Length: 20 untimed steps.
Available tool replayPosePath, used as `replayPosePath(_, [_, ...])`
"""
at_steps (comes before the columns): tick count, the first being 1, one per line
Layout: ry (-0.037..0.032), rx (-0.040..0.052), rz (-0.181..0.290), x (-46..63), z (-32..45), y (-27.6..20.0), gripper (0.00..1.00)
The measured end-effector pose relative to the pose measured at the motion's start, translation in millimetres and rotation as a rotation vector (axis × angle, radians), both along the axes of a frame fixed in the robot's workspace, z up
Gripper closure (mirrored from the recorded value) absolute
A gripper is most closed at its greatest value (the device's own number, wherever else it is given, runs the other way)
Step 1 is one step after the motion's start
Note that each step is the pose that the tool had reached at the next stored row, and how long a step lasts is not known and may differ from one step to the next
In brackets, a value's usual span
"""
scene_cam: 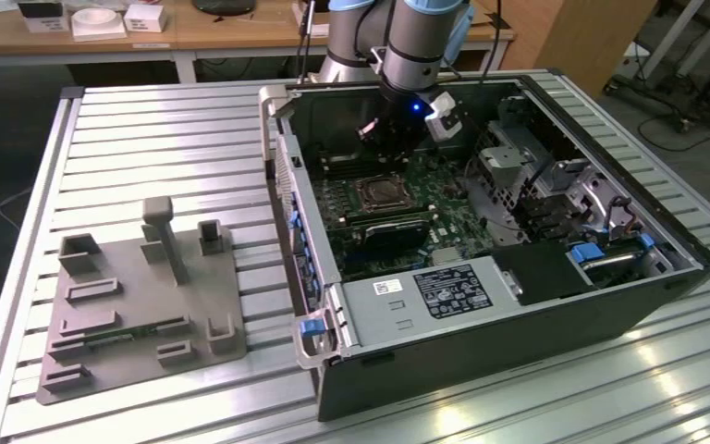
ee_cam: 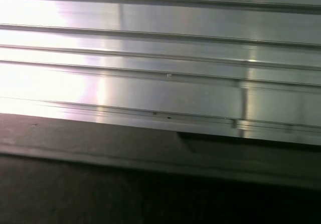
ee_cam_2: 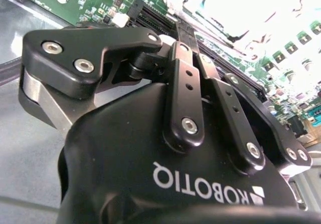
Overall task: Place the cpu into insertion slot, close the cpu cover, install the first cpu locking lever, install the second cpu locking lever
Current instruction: 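Install the first cpu locking lever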
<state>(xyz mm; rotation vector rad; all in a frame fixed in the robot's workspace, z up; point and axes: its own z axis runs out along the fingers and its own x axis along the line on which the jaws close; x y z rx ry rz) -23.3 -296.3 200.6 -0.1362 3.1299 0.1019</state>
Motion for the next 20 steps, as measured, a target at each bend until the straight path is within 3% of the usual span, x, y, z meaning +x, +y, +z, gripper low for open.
replayPosePath(5, [0.0001,-0.0079,0.0,0.0,0.0,-0.1,0.9])
replayPosePath(20, [0.0,-0.0119,0.0,0.0,-1.5,-1.4,0.9])
